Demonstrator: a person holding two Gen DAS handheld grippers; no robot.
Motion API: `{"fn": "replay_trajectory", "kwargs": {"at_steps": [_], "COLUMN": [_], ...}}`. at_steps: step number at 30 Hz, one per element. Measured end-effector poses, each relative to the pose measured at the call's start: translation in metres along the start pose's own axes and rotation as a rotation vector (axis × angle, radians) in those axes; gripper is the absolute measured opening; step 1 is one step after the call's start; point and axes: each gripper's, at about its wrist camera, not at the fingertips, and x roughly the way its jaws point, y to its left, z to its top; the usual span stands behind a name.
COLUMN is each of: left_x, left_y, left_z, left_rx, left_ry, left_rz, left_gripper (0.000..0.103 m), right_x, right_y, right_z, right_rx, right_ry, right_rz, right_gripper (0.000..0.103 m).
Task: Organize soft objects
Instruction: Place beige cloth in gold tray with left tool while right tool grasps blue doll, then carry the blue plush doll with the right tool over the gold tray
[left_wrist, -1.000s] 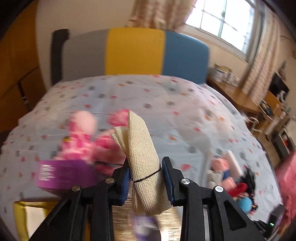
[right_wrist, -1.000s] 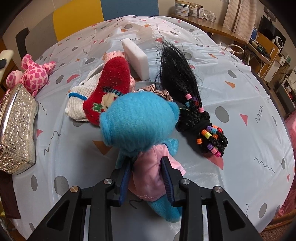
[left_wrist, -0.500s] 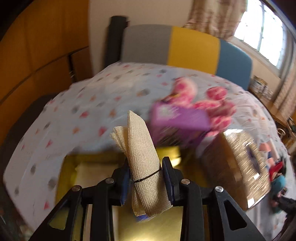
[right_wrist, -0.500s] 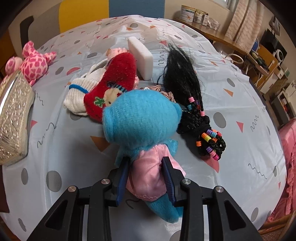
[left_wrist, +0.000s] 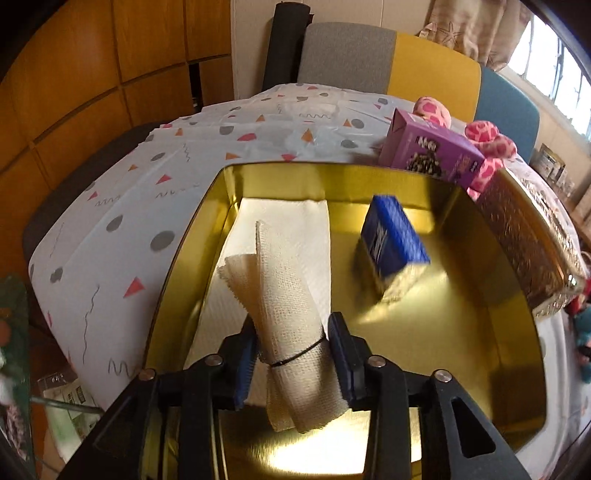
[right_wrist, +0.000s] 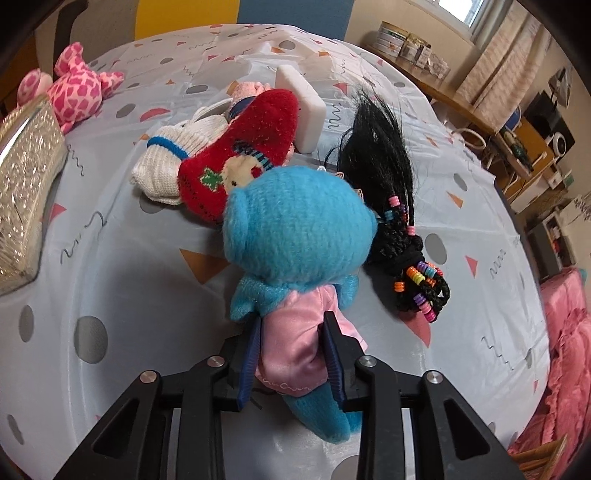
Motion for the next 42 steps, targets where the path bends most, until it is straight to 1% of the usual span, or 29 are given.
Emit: {"fn": "replay_trajectory", "kwargs": {"at_steps": [3,4,5,6,7,8,12,14,17,21,26,30,38,42], "left_x": [-0.005,-0.009,-0.012,-0.017,-0.022,-0.027,-0.054,-0.065,-0.081,-0.097,-0.113,-0.121,-0.131,-0.134], "left_y": [-0.003,-0.003,-0.003,-0.004,-0.004,-0.003,-0.003,-0.002,0.001,0.003,0.009,0.019,0.038,0.048], "left_z": [-0.009,-0.010,-0.011,-0.011,-0.011,-0.010,-0.004,0.000,0.004,0.006,0.006,0.006,0.004,0.003], "left_rx": [0.002,-0.001,-0.002,-0.003,-0.006,-0.008,-0.001,-0.004,-0.021,-0.022,-0.030,-0.054,-0.092,-0.109], "left_ry": [-0.016,-0.027,-0.037,-0.053,-0.065,-0.080,-0.165,-0.197,-0.241,-0.290,-0.340,-0.358,-0.371,-0.370], "left_rz": [0.014,0.017,0.021,0.023,0.021,0.023,0.049,0.054,0.068,0.103,0.129,0.146,0.187,0.206], "left_gripper": [0.046,0.052,0.056,0.056,0.059,0.064,0.071,0.079,0.080,0.082,0.084,0.086,0.086,0.086], "right_x": [-0.001,-0.002,-0.002,-0.003,-0.006,-0.007,-0.019,-0.025,-0.036,-0.063,-0.093,-0.102,-0.103,-0.107], "right_y": [0.001,0.001,0.000,0.000,-0.001,-0.002,-0.005,-0.004,-0.003,0.008,0.029,0.048,0.077,0.101], "right_z": [-0.001,-0.001,0.000,0.000,0.000,0.000,0.000,-0.001,-0.004,-0.005,0.011,0.035,0.095,0.122], "right_rx": [-0.007,-0.006,-0.002,0.003,0.011,0.016,0.063,0.083,0.112,0.110,0.081,0.051,0.048,0.046], "right_ry": [-0.006,-0.009,-0.010,-0.013,-0.020,-0.025,-0.039,-0.047,-0.058,-0.105,-0.171,-0.201,-0.237,-0.251], "right_rz": [-0.013,-0.014,-0.013,-0.008,0.006,0.020,0.119,0.166,0.226,0.294,0.353,0.361,0.344,0.366], "right_gripper": [0.028,0.027,0.026,0.025,0.024,0.023,0.021,0.020,0.020,0.020,0.020,0.020,0.020,0.020]}}
